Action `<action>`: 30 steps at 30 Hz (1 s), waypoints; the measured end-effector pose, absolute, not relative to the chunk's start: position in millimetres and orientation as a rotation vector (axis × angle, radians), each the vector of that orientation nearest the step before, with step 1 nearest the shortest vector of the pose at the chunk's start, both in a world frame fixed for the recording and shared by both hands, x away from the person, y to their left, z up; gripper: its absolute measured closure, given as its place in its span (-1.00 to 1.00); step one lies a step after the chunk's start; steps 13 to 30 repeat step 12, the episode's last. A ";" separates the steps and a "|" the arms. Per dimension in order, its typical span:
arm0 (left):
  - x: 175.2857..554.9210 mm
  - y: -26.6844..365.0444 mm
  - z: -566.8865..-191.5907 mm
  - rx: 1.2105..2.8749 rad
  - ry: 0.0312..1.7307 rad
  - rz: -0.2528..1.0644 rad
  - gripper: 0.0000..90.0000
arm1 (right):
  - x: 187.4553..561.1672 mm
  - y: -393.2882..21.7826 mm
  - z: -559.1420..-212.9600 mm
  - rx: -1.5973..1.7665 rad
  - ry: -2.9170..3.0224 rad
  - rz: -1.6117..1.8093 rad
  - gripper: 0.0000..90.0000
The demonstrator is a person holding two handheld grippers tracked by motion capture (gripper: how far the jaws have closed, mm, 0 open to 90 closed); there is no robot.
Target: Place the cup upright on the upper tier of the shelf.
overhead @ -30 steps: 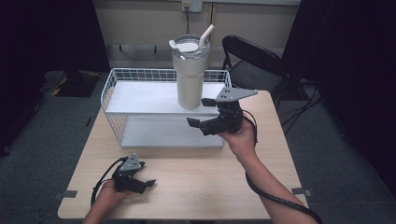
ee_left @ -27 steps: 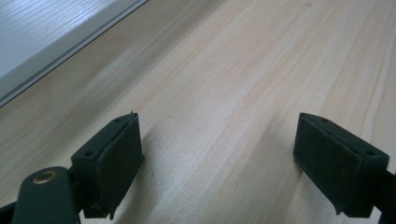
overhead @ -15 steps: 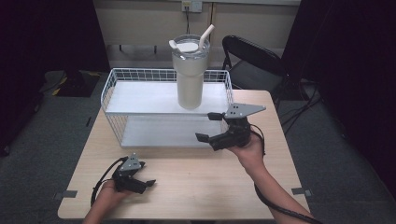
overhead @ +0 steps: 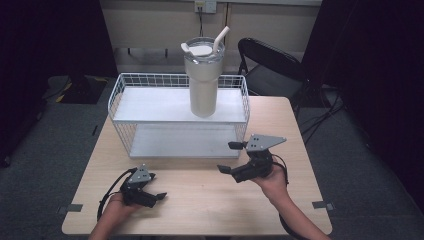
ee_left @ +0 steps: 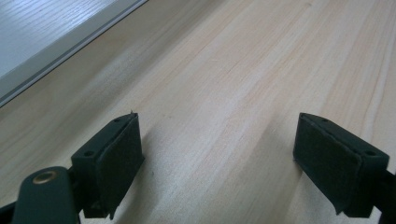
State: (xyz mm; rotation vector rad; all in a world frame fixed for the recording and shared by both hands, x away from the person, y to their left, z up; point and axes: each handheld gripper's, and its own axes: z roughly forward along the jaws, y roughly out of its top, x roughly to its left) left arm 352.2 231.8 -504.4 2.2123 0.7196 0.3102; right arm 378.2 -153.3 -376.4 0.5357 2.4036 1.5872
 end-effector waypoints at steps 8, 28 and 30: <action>352.1 231.7 -504.5 2.210 0.723 0.308 -0.67 | 369.9 -158.6 -428.8 0.552 2.488 1.468 -0.70; 352.0 231.5 -504.6 2.206 0.725 0.306 -0.67 | 367.0 -160.7 -448.0 0.572 2.523 1.423 -0.70; 352.0 231.5 -504.6 2.206 0.725 0.306 -0.67 | 367.0 -160.7 -448.0 0.572 2.523 1.423 -0.70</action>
